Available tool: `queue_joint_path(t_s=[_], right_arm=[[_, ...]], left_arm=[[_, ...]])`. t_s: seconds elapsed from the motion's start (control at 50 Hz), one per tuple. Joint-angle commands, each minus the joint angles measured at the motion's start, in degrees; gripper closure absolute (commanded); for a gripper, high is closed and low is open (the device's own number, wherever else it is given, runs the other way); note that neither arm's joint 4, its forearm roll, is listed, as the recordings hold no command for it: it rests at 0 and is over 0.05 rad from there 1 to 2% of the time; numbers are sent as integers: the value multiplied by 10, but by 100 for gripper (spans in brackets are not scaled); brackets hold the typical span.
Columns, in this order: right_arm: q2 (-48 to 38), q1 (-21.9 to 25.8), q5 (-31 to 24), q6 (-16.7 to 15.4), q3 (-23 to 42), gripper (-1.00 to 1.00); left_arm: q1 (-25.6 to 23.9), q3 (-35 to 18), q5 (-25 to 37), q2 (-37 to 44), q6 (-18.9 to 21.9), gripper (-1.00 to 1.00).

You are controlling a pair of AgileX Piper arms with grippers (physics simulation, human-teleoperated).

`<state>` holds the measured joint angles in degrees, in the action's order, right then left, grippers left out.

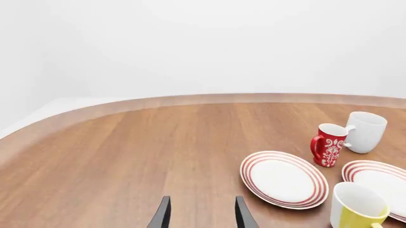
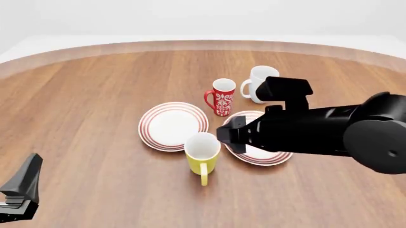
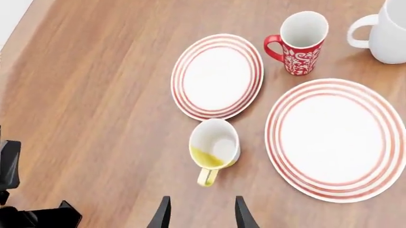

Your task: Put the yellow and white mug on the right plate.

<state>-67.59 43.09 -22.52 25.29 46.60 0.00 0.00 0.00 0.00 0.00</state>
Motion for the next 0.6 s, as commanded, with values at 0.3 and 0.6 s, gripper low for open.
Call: queue_joint_path(t_s=[0.3, 0.6], right_arm=[[-101, 3, 35, 3, 17, -100], [-142, 7, 82, 13, 0, -100]], left_arm=[[0, 0, 0, 0, 0, -100], [0, 0, 0, 0, 0, -100]])
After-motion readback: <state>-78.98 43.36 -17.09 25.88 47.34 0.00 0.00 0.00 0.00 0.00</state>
